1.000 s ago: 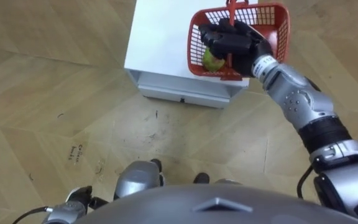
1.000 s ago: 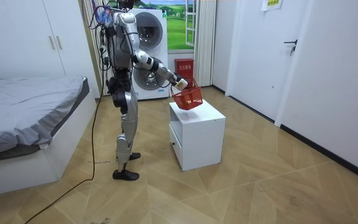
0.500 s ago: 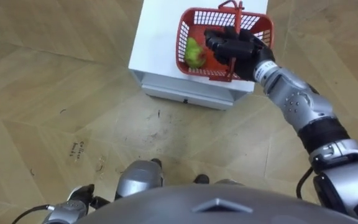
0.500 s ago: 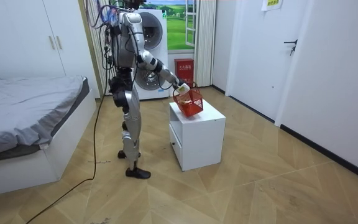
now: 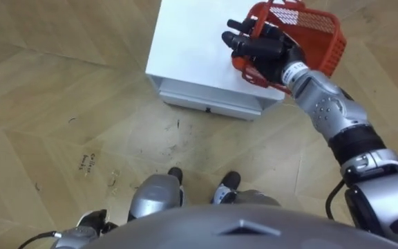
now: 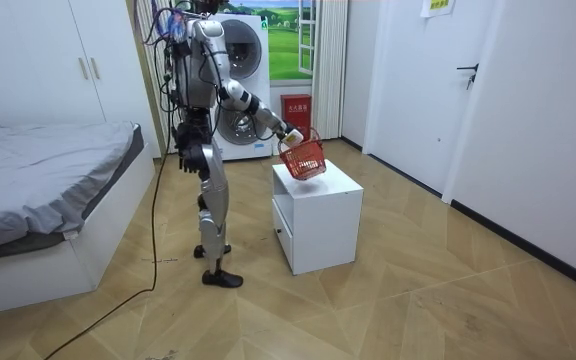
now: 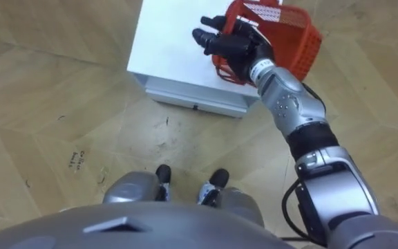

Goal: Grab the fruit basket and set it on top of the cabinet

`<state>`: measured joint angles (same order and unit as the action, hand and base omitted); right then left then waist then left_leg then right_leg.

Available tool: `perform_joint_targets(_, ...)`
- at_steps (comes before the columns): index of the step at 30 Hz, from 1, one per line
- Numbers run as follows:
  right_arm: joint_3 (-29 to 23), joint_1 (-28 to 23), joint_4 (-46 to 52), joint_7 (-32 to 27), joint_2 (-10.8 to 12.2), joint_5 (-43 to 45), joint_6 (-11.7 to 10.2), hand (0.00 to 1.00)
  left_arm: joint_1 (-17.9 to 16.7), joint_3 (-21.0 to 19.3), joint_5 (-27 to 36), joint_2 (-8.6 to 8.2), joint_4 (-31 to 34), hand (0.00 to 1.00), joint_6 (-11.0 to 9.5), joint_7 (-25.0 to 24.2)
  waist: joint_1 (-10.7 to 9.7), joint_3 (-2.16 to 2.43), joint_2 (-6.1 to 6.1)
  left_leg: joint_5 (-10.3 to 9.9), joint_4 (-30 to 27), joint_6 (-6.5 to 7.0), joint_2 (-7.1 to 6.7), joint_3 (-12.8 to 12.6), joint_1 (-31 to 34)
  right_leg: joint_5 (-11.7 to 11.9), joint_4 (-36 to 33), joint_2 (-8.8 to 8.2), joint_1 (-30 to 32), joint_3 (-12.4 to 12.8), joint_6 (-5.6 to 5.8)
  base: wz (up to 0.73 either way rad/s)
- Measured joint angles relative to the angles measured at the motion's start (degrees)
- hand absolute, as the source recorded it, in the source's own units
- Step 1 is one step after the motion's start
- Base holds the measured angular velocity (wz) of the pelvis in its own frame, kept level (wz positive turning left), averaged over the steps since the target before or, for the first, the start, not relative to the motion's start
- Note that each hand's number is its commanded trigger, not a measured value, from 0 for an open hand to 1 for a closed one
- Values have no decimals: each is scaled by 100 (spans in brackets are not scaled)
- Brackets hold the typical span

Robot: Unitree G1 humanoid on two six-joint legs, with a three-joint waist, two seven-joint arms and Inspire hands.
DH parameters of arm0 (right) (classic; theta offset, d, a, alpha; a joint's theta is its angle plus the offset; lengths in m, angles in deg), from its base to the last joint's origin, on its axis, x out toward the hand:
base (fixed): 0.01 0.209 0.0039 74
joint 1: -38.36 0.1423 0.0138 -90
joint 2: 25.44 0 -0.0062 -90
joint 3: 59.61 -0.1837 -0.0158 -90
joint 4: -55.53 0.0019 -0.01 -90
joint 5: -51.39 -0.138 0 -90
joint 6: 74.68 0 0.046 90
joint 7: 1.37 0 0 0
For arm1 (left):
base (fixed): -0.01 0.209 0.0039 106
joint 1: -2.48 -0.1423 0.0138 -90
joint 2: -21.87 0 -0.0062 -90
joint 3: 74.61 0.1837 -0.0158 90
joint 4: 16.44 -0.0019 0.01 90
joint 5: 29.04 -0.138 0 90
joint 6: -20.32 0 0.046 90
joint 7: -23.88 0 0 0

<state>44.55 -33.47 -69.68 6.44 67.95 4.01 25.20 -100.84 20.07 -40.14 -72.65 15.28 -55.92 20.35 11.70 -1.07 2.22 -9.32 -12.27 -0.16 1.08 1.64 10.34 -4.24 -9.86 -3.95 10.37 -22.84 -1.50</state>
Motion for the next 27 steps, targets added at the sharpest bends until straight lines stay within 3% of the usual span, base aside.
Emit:
perform_joint_targets(8, -22, -38, -11, 69, 2, -13, -1, 0, -4, 0, -86, -11, -7, 0, -3, -189, 21, 22, -47, -12, -133, 19, -18, 3, 97, -1, -31, -1, 60, -30, 6, 3)
perform_joint_targets(27, -30, -148, -243, 322, -2, 37, -1, 0, -4, 4, -81, -43, -114, 0, 1, -221, -37, 23, -90, -18, -148, 34, -44, -15, 139, -20, -92, -54, 65, -103, 26, 1)
